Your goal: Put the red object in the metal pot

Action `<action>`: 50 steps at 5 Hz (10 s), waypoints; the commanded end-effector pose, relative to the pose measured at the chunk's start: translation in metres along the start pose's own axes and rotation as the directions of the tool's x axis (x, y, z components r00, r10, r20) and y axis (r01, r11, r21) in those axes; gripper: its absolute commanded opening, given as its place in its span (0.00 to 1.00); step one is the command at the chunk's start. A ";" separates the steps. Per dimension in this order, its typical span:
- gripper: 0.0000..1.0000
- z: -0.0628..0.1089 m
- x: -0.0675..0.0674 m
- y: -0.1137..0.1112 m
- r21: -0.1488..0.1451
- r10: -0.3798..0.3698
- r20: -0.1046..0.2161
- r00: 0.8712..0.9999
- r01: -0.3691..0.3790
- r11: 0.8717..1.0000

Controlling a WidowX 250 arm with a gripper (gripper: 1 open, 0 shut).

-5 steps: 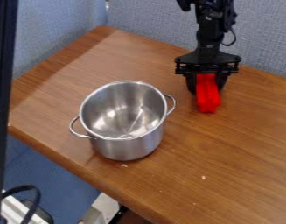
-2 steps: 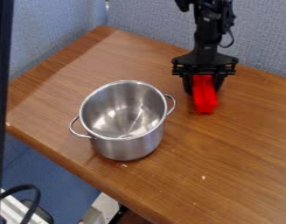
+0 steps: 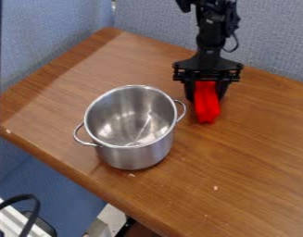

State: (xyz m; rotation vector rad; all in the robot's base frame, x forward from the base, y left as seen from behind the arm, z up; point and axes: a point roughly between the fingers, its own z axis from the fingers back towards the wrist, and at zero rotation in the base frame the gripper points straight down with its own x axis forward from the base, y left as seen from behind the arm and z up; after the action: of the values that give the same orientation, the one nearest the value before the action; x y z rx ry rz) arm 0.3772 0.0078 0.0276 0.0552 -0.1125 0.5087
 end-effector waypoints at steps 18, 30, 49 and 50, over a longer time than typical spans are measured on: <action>0.00 0.020 -0.022 0.045 -0.154 -0.275 0.052 0.960 0.280 0.948; 0.00 0.043 0.024 0.085 -0.089 -0.472 0.153 0.868 0.488 0.868; 0.00 0.077 -0.067 0.155 -0.194 -0.509 0.143 0.849 0.529 0.826; 0.00 0.067 -0.067 0.157 -0.212 -0.448 0.096 0.889 0.458 0.863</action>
State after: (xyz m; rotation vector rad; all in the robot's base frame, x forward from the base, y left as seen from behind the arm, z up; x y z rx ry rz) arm 0.2352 0.1012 0.0827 -0.1536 -0.1705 0.0039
